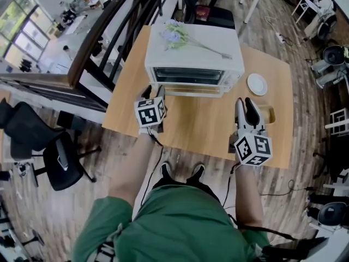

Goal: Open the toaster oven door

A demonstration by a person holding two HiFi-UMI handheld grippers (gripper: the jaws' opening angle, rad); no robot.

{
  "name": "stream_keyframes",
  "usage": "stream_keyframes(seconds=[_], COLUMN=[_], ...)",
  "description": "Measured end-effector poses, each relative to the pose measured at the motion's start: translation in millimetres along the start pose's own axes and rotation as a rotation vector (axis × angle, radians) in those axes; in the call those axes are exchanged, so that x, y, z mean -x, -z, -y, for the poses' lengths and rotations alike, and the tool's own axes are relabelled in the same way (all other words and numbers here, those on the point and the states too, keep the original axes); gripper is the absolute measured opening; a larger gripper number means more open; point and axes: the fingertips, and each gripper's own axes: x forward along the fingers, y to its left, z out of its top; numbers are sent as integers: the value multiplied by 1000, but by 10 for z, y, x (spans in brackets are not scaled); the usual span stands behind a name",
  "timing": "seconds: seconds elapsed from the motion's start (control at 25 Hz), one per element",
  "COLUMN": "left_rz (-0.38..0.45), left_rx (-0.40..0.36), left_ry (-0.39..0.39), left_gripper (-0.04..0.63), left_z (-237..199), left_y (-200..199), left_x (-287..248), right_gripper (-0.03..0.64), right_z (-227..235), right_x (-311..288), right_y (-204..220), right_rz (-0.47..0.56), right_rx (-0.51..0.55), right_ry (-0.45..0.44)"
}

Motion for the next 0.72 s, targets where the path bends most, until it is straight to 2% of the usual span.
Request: stream_keyframes(seconds=[0.52, 0.72], left_rz=[-88, -134], left_rx=[5, 40], left_ry=[-9, 5], left_gripper=[207, 207], left_z=[-13, -48], left_y=[589, 848], left_x=[228, 273], right_gripper=[121, 120], right_z=[-72, -162], right_x=[9, -13], right_y=[-51, -48], right_rz=[22, 23], right_rx=[-2, 1], right_ry=[-20, -38])
